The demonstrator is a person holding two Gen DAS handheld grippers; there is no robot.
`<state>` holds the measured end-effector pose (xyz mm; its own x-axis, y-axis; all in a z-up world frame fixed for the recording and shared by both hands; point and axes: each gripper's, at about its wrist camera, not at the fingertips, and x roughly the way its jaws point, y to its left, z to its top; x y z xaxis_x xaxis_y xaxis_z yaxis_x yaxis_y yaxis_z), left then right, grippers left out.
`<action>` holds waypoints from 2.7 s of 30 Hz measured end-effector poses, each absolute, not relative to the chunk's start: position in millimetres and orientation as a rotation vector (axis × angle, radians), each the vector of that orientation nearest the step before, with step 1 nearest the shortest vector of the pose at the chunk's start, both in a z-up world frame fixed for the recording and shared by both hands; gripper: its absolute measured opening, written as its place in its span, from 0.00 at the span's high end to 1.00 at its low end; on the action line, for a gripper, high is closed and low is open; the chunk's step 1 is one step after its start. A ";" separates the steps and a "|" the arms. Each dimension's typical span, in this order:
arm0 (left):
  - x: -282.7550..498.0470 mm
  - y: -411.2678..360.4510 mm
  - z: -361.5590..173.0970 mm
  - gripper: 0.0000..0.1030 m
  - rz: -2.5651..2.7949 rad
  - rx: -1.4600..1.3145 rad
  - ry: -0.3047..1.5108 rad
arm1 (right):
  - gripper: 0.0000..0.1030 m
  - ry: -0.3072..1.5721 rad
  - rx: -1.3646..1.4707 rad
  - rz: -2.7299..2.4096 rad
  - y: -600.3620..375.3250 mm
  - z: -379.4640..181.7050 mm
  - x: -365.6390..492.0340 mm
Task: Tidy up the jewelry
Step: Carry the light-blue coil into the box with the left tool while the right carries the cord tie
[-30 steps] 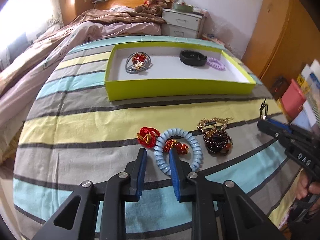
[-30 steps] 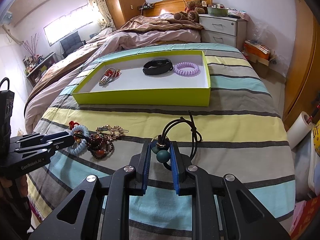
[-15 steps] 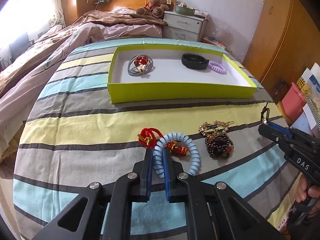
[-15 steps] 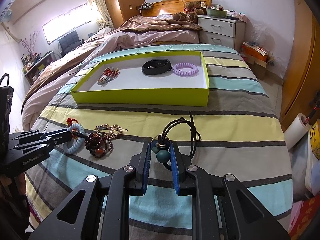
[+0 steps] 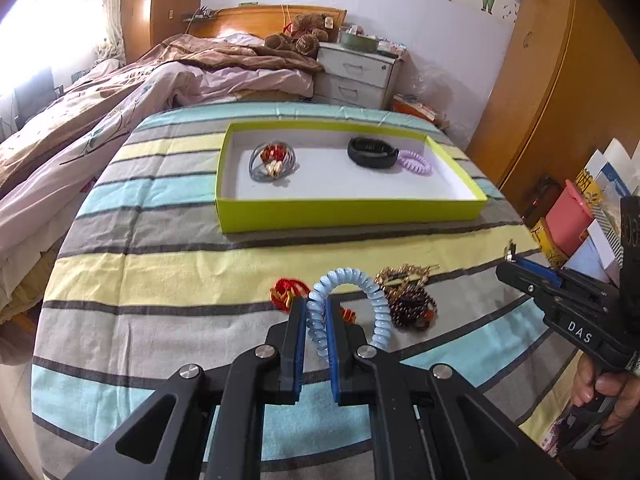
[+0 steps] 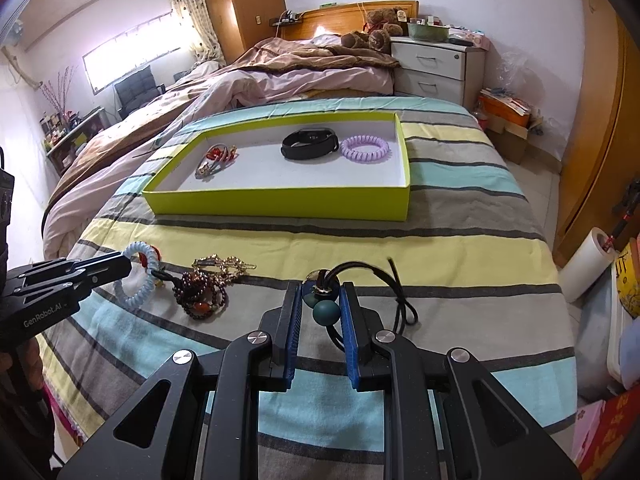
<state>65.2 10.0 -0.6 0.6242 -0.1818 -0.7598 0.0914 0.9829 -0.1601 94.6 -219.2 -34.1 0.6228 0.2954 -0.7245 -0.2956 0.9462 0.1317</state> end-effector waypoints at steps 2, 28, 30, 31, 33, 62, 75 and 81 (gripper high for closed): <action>65.5 10.9 4.8 0.91 -0.157 -0.106 0.871 | 0.81 0.822 0.005 0.342 -220.5 -29.1 93.8; 120.8 25.4 43.9 0.91 -0.180 -0.127 0.810 | 0.81 0.754 0.019 0.371 -218.6 14.5 134.0; 131.1 24.0 45.4 0.91 -0.181 -0.118 0.806 | 0.81 0.757 0.013 0.376 -214.4 15.2 142.5; 136.7 23.3 45.7 0.91 -0.182 -0.118 0.806 | 0.81 0.760 0.010 0.381 -212.1 14.9 147.6; 150.5 23.1 45.1 0.91 -0.197 -0.128 0.807 | 0.81 0.770 -0.004 0.383 -207.4 13.4 158.8; 266.7 -1.1 -23.8 0.91 -0.222 -0.134 0.967 | 0.81 0.948 -0.124 0.412 -183.3 -43.0 243.9; 270.3 -4.4 -30.6 0.91 -0.219 -0.138 0.992 | 0.81 0.966 -0.120 0.405 -184.2 -48.5 246.5; 270.8 -4.2 -29.9 0.91 -0.218 -0.139 0.994 | 0.81 0.958 -0.116 0.396 -183.9 -47.2 248.0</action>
<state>270.8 -4.2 -29.9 0.5259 -0.2449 -0.8145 0.1185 0.9694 -0.2150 248.0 -183.9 -47.2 0.5094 0.2776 -0.8145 -0.3790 0.9222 0.0772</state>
